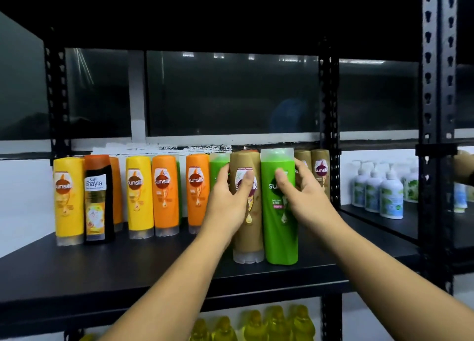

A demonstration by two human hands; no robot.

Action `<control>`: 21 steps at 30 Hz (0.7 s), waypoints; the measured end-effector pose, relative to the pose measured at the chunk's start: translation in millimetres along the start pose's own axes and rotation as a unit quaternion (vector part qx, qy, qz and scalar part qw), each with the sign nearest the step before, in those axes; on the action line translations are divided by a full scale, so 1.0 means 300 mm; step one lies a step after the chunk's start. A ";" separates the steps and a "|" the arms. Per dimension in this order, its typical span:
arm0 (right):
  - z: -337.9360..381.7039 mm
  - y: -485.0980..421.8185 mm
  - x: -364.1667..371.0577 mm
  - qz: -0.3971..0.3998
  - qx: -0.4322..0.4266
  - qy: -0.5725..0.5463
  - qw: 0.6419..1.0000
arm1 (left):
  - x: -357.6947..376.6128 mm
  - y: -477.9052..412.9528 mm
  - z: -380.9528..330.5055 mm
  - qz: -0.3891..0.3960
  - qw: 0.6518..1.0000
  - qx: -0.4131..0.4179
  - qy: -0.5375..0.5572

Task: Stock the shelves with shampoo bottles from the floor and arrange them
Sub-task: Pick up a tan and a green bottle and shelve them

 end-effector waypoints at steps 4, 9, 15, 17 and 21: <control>-0.082 0.109 -0.029 0.142 0.089 -0.009 0.986 | -0.042 0.053 0.082 0.140 0.978 -0.052 -0.147; -0.194 0.137 -0.060 0.180 0.148 0.032 0.972 | -0.045 0.023 0.176 0.174 0.935 -0.103 -0.293; -0.353 0.010 -0.073 0.151 0.222 0.107 0.957 | 0.072 -0.140 0.217 0.129 0.925 -0.133 -0.333; -0.405 -0.033 -0.070 0.139 0.235 0.138 0.952 | 0.110 -0.193 0.240 0.111 0.924 -0.142 -0.338; -0.479 -0.084 -0.059 0.120 0.233 0.178 0.949 | 0.158 -0.260 0.268 0.072 0.921 -0.151 -0.352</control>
Point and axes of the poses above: each hand's wrist, its own y-axis away from the middle knuckle, its own x-axis out of the palm, z = x × y, the point moved 3 cm from there along -y, towards the middle knuckle, and after that the axes turned 14 degrees about -x, right-handed, at the moved point
